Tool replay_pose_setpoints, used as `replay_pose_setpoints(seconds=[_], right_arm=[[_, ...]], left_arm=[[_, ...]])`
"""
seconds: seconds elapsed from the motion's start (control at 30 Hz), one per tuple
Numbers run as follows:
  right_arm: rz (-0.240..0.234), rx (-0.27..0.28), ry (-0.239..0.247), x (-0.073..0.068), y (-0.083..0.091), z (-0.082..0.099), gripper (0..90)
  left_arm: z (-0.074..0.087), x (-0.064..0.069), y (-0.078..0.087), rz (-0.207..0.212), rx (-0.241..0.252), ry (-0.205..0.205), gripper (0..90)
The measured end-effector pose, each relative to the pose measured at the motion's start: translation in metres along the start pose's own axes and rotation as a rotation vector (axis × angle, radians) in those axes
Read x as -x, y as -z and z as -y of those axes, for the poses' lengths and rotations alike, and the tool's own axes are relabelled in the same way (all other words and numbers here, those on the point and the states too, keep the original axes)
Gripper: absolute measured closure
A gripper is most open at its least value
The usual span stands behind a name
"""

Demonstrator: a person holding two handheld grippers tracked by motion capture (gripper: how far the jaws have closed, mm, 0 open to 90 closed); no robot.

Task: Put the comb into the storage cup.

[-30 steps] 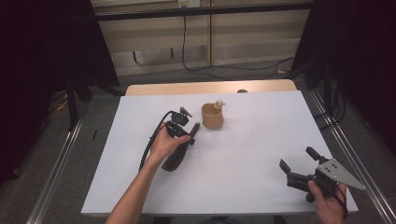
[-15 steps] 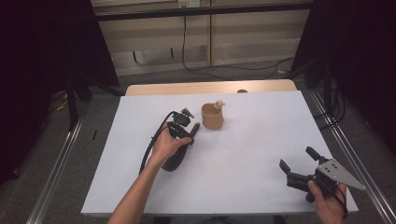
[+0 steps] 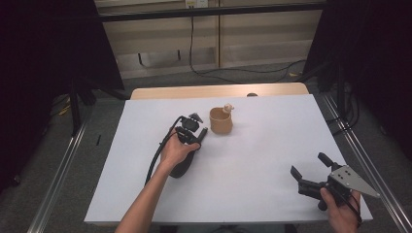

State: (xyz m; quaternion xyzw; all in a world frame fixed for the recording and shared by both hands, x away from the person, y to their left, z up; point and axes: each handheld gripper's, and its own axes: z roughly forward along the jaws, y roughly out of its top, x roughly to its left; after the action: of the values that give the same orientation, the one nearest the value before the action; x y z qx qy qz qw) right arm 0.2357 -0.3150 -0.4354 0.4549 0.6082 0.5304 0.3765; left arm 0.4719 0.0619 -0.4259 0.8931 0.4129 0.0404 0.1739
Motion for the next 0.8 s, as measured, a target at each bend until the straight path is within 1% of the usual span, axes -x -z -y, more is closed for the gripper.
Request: replay_pose_setpoints(seconds=[0.13, 0.17, 0.33, 0.37, 0.53, 0.67, 0.7, 0.8], right_arm=[[-0.003, 0.000, 0.001, 0.000, 0.000, 0.000, 0.0], [-0.004, -0.001, 0.000, 0.000, 0.000, 0.000, 0.0], [-0.010, -0.003, -0.001, -0.001, 0.000, 0.000, 0.0], [-0.009, -0.004, -0.001, -0.001, 0.000, 0.000, 0.0], [-0.008, -0.002, -0.002, 0.000, 0.000, 0.000, 0.0], [-0.007, -0.004, -0.003, 0.000, 0.000, 0.000, 0.0], [-0.007, -0.004, -0.004, 0.000, 0.000, 0.000, 0.0], [-0.006, -0.003, -0.004, 0.000, 0.000, 0.000, 0.0]], left_arm=[[0.000, -0.001, 0.000, -0.006, -0.002, 0.005, 71.6], [0.000, -0.001, 0.000, -0.008, 0.002, 0.015, 72.8], [-0.001, 0.001, 0.000, -0.021, -0.002, 0.019, 73.0], [-0.001, 0.001, 0.000, -0.023, 0.000, 0.025, 73.1], [-0.001, -0.003, 0.000, 0.006, 0.005, 0.058, 73.2], [0.000, -0.007, 0.002, 0.036, 0.005, 0.069, 73.2], [0.000, -0.008, 0.001, 0.039, 0.014, 0.083, 73.3], [0.000, -0.010, 0.002, 0.050, 0.014, 0.083, 73.3]])
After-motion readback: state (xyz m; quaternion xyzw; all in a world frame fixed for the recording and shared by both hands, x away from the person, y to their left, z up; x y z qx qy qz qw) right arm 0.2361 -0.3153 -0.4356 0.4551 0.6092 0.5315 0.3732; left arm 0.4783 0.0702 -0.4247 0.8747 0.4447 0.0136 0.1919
